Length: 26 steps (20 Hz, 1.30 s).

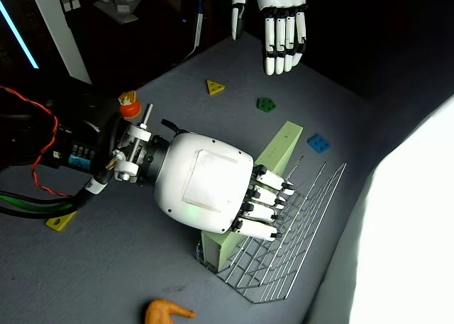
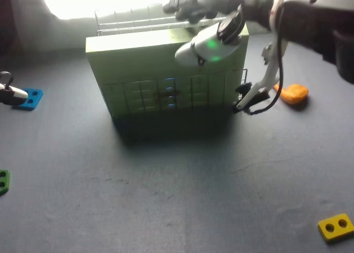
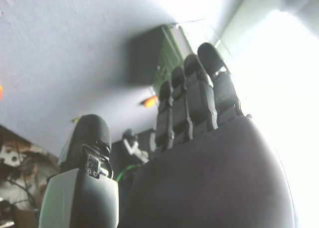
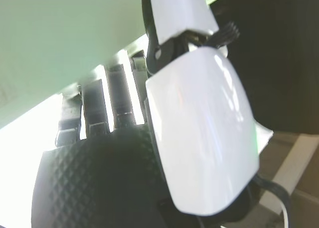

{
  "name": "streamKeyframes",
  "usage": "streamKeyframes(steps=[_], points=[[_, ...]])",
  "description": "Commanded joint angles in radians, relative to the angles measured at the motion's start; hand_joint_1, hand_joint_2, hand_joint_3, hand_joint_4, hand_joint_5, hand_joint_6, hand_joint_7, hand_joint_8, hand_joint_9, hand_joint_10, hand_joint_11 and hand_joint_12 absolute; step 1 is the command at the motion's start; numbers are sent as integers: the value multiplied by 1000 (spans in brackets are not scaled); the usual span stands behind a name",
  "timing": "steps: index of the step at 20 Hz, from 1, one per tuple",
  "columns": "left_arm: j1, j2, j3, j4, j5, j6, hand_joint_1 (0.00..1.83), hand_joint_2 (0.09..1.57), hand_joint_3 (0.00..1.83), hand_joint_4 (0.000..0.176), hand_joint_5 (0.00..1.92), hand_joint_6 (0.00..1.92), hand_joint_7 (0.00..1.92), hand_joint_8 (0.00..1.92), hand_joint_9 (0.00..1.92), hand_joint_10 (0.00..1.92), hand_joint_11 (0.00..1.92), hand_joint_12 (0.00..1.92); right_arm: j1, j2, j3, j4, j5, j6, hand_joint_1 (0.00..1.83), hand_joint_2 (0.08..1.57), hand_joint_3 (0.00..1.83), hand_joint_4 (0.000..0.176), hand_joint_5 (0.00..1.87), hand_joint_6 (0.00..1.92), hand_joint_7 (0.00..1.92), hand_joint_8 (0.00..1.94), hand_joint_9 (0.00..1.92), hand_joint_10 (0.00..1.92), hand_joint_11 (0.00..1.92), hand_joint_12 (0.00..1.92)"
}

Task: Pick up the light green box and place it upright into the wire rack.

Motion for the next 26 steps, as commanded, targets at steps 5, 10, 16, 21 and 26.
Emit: streamKeyframes(steps=[5, 10, 16, 21, 26], points=[[-11, -1, 4, 10, 83, 2, 361, 1334, 0, 0, 182, 2, 228, 0, 228, 0, 0, 779, 62, 72, -53, -22, 6, -52, 1085, 1015, 1, 0, 432, 26, 535, 3, 391, 469, 0, 1519], [-12, -1, 4, 10, 83, 2, 360, 1335, 0, 0, 193, 3, 225, 3, 228, 4, 0, 788, 113, 188, -169, -32, -32, -229, 1063, 1023, 2, 0, 465, 25, 585, 12, 421, 548, 36, 1549], [-12, 1, 6, 10, 83, 3, 329, 1342, 3, 0, 186, 3, 229, 2, 236, 5, 0, 805, 143, 328, -329, -167, 71, -299, 998, 1029, 0, 0, 525, 22, 635, 12, 441, 722, 110, 1564], [-5, 1, 17, 10, 83, 5, 436, 1310, 4, 0, 904, 908, 967, 1308, 830, 1666, 521, 1892, 88, 404, -365, -351, 24, -178, 84, 1291, 2, 0, 1195, 1710, 1316, 1654, 1229, 1899, 1204, 1919], [-4, 0, 28, 10, 83, 7, 358, 1346, 5, 0, 822, 1456, 992, 1555, 935, 1853, 691, 1921, 16, 453, -364, -1029, 6, 336, 68, 1304, 0, 176, 1240, 1891, 1342, 1788, 1284, 1921, 1321, 1921]])
